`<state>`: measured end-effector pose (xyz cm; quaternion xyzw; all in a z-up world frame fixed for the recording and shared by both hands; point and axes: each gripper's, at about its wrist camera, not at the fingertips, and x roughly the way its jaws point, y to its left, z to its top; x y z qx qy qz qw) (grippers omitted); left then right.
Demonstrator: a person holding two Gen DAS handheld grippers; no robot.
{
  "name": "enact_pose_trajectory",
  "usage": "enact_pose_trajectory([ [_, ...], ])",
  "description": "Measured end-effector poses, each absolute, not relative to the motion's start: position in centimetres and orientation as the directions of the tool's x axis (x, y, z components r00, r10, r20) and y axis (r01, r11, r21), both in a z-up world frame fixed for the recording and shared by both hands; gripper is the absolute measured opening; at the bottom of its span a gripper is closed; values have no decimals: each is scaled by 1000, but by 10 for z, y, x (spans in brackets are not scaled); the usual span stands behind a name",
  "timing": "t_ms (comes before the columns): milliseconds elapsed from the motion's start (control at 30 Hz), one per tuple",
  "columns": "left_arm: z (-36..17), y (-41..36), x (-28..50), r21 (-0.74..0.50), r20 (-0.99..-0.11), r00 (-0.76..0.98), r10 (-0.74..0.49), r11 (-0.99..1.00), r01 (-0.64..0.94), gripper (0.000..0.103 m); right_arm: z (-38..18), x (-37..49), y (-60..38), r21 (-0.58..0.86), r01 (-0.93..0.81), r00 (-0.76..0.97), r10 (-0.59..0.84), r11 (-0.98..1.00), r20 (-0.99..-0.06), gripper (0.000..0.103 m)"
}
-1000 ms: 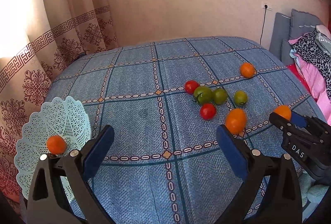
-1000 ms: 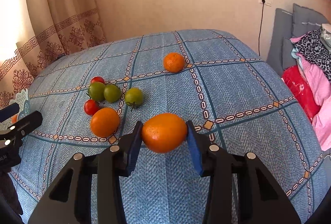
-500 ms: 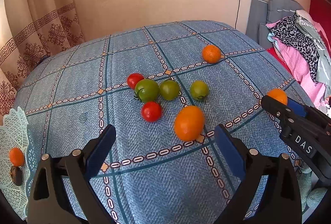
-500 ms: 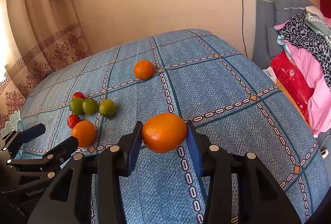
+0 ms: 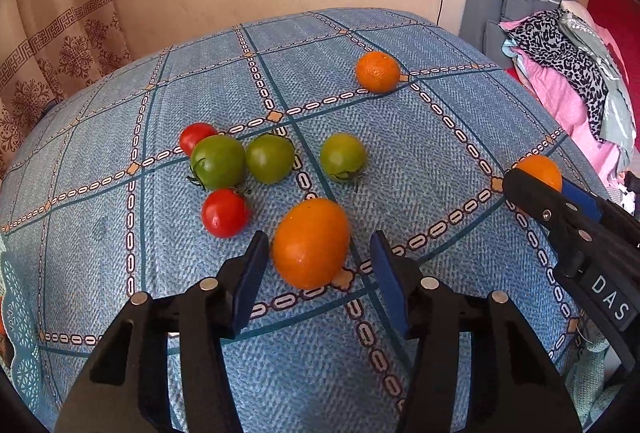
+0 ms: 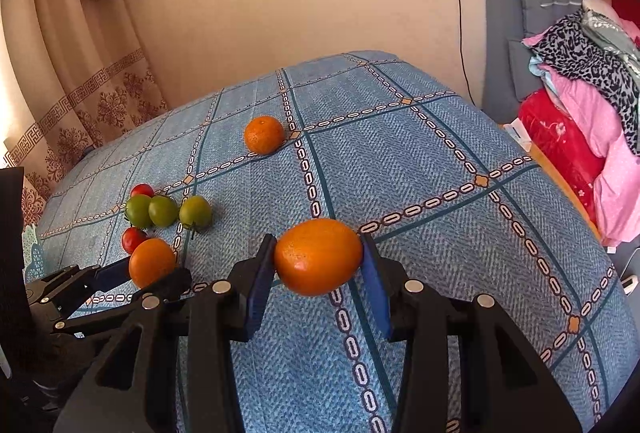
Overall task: Organize fruits
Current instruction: 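Grasp an orange with the left tool while the right tool holds its orange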
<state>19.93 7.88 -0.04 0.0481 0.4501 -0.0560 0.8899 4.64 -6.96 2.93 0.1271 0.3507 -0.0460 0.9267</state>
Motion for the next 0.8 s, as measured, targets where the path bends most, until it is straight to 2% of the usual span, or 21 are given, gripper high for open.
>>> enact_pose_trajectory([
  [200, -1, 81, 198, 41, -797, 603, -40, 992, 121, 37, 28, 46, -68, 198, 177, 748, -1, 964, -664, 42],
  [800, 25, 92, 166, 62, -761, 648, -4, 995, 79, 36, 26, 45, -62, 187, 169, 752, -4, 968, -659, 42],
])
